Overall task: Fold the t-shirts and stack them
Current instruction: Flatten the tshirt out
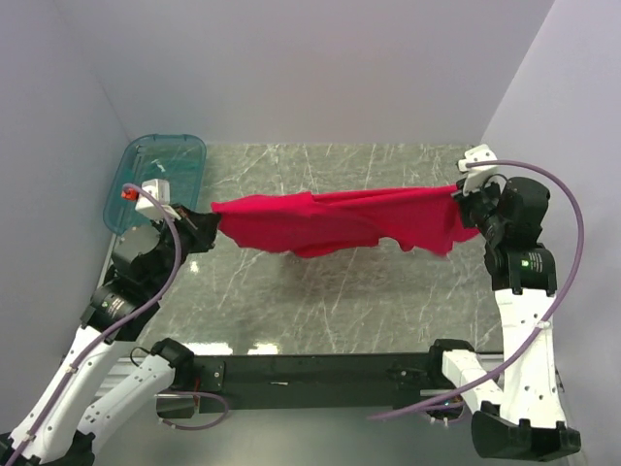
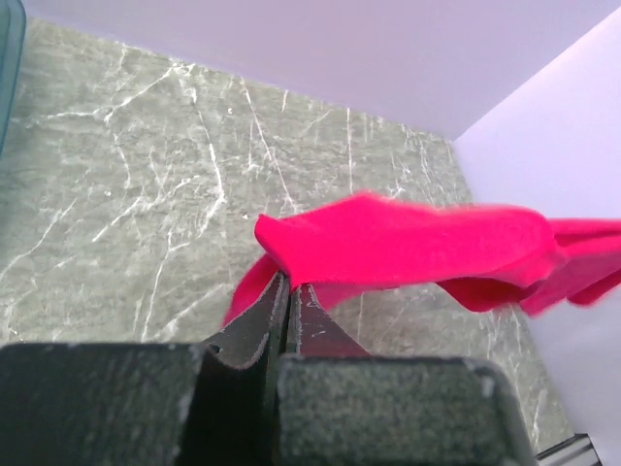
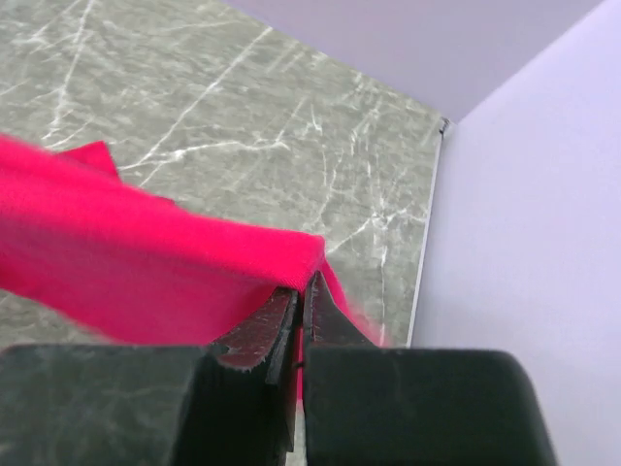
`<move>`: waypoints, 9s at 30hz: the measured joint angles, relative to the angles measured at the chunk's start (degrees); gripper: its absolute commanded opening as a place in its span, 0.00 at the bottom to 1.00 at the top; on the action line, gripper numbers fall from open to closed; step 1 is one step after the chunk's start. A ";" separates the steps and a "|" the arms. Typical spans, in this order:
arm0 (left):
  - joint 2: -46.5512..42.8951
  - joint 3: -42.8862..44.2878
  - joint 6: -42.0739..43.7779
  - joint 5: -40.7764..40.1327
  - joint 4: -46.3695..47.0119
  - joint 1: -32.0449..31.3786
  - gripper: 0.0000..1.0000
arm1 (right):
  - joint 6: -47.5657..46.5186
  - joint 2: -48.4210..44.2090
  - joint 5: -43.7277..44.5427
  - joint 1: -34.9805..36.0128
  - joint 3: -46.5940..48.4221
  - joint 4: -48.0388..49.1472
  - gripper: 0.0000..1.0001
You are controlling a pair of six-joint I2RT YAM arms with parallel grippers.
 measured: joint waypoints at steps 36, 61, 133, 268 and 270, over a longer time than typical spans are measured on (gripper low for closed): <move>11.17 24.39 10.62 0.50 8.13 0.26 0.01 | 9.53 2.73 -10.62 -2.62 23.67 -0.96 0.00; -8.57 -8.96 2.23 9.22 0.46 0.37 0.94 | -13.29 0.74 -28.13 2.25 -14.84 -12.87 0.91; 81.48 31.56 2.89 7.85 -0.52 -14.49 0.01 | -13.05 -3.02 -25.22 28.70 -26.43 -6.58 0.41; -1.22 -21.24 -28.17 -3.17 -4.50 -4.44 0.83 | -20.44 18.23 -17.57 34.21 -19.58 -2.91 0.67; 0.68 -21.16 -27.15 -2.82 -3.93 -4.44 0.83 | -15.06 21.64 -14.78 28.70 -17.40 0.81 0.64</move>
